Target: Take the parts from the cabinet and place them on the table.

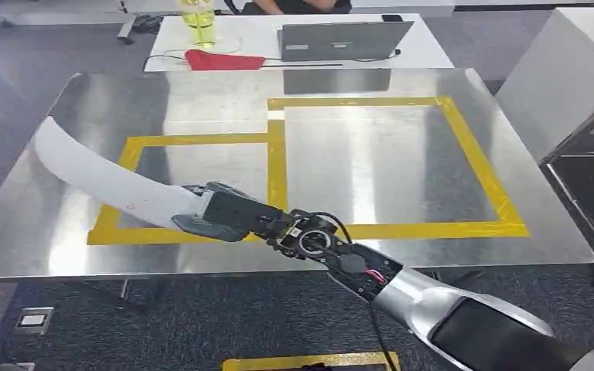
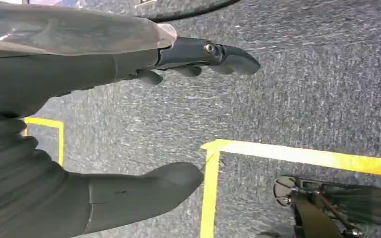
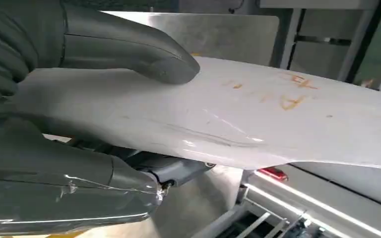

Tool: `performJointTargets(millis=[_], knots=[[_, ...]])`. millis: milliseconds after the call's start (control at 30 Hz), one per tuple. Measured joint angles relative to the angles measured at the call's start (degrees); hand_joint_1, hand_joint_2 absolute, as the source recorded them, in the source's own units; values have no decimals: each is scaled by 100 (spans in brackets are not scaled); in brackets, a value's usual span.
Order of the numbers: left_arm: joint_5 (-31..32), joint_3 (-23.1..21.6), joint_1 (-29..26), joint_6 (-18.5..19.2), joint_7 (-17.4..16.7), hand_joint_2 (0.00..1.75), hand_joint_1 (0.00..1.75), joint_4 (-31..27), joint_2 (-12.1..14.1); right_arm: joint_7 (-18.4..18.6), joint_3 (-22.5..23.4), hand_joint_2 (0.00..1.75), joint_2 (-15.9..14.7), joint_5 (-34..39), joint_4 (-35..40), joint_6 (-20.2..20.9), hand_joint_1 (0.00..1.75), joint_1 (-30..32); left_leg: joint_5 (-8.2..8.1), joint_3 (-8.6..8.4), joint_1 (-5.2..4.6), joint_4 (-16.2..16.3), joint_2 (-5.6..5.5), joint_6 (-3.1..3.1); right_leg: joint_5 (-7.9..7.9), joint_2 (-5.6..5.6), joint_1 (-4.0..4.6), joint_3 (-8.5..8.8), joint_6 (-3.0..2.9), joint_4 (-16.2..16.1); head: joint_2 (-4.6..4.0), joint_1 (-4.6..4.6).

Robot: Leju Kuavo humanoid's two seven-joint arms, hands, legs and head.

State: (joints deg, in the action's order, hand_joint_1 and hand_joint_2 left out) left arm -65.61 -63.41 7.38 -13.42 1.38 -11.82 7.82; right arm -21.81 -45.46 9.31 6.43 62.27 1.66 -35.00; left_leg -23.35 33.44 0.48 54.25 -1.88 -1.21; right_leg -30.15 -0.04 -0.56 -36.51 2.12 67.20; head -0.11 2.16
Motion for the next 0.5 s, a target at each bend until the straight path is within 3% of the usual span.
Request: performJointTargets(millis=[33, 67, 100, 167, 200, 233, 500], knots=[[0, 0, 3, 0, 0, 175, 0, 0, -2, 0, 2, 175, 0, 0, 0, 0, 173, -11, -16, -17, 0, 12, -45, 14, 308, 26, 0, 256, -31, -582, 0, 22], [0, 0, 2, 0, 0, 175, 0, 0, -15, 0, 4, 175, 0, 0, -2, 0, 173, -20, -28, -13, 5, 18, -56, 29, 479, 105, 5, 430, -73, -1040, 0, 46], [2, -2, 14, 0, 0, 175, 0, 0, -22, -2, 7, 175, 0, 0, -9, -2, 173, -26, -36, 19, -37, 67, -81, 53, 437, 154, 18, 466, -92, -1154, 0, 22], [11, -2, -7, 0, 0, 175, 0, 2, -15, 4, 4, 175, 0, -46, -33, -46, 173, -32, -11, 56, 3, 45, -112, 105, 433, 145, 31, 460, -107, -1170, 0, 15], [22, -2, -15, 0, 0, 175, 0, 2, -13, 13, 4, 175, 2, -72, -55, -81, 173, -42, -42, 57, -11, 68, -111, 108, 443, 149, 17, 470, -107, -1208, 0, 18], [28, -4, -29, 2, 0, 175, 0, 0, -13, 13, 4, 175, 6, -120, -98, -118, 173, -76, -18, 58, -10, 55, -110, 29, 448, 152, 24, 468, -91, -1203, 0, -2], [157, -96, 10, 35, 9, 175, 0, 0, -7, 96, -31, 175, 396, -540, -1190, -352, 173, -837, 25, 9, -1, -38, -108, 109, 456, 154, 39, 467, -131, -1202, 0, -114]])
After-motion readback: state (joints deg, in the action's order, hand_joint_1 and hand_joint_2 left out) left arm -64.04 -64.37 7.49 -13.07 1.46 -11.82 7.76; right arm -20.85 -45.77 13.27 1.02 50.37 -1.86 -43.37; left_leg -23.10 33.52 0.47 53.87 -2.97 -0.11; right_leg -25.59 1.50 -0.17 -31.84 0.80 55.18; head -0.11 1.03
